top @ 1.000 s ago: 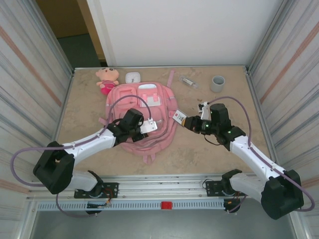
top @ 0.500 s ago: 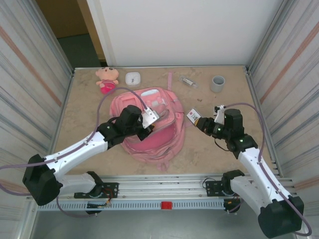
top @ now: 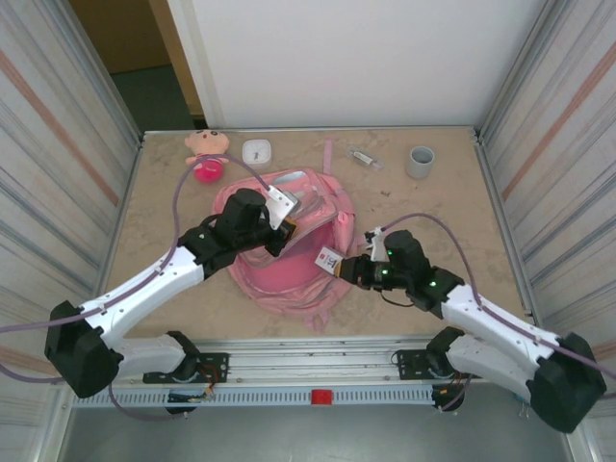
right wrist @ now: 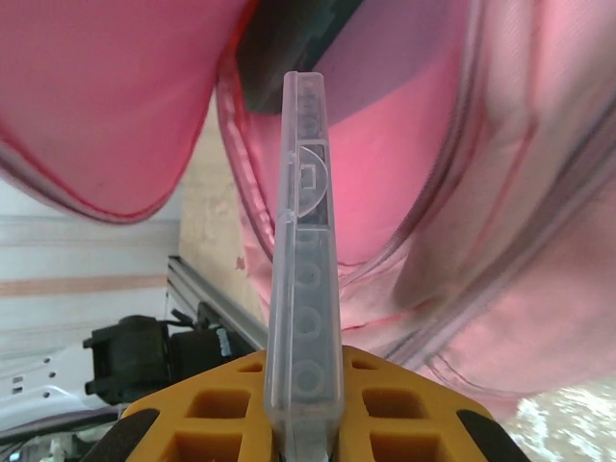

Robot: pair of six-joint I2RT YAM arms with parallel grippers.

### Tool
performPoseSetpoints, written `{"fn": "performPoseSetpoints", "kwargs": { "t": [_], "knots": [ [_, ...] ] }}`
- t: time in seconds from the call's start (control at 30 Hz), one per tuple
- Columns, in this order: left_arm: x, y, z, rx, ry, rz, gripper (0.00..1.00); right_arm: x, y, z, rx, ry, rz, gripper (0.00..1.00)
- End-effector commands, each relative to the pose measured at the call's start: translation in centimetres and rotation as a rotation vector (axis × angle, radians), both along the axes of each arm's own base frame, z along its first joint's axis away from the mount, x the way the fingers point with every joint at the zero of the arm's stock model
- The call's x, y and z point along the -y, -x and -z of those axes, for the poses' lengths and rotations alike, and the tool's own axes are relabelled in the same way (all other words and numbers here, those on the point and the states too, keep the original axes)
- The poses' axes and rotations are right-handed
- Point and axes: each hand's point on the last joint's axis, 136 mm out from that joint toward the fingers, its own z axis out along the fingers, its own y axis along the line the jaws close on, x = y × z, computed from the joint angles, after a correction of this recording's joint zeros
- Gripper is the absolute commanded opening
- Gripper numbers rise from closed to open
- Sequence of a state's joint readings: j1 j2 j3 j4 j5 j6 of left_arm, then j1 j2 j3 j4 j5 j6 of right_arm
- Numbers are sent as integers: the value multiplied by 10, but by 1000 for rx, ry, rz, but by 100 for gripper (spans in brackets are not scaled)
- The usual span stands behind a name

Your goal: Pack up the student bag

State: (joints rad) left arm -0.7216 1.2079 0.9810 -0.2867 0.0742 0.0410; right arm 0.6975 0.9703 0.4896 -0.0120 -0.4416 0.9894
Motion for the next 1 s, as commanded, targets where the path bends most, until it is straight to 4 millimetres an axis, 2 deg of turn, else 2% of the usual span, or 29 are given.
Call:
{"fn": "performPoseSetpoints", "kwargs": {
  "t": [0.0, 0.13, 0.23, 0.3, 0.5, 0.63, 0.77, 0.83, 0.97],
  "knots": [
    [19, -11, -70, 117, 202, 27, 0, -34, -12, -13, 18, -81, -27, 12],
    [18, -11, -74, 117, 212, 25, 0, -73, -22, -8, -2, -103, -73, 11],
    [17, -12, -75, 111, 226, 23, 0, -93, -34, -1, -16, -106, -76, 12],
    [17, -12, -77, 109, 236, 23, 0, -100, -43, 12, -46, -82, -63, 12],
    [13, -13, -79, 109, 245, 16, 0, -117, -72, 35, -92, -65, -36, 15],
    [9, -13, -81, 115, 247, 7, 0, -106, -85, 51, -137, -35, 10, 21],
    [5, -14, -78, 117, 239, -7, 0, -75, -89, 62, -164, 22, 85, 39],
    [4, -14, -75, 115, 230, -12, 0, -57, -89, 55, -145, 35, 114, 48],
    [3, -16, -64, 100, 213, -20, 0, -23, -83, 32, -74, 89, 159, 54]
  ]
}}
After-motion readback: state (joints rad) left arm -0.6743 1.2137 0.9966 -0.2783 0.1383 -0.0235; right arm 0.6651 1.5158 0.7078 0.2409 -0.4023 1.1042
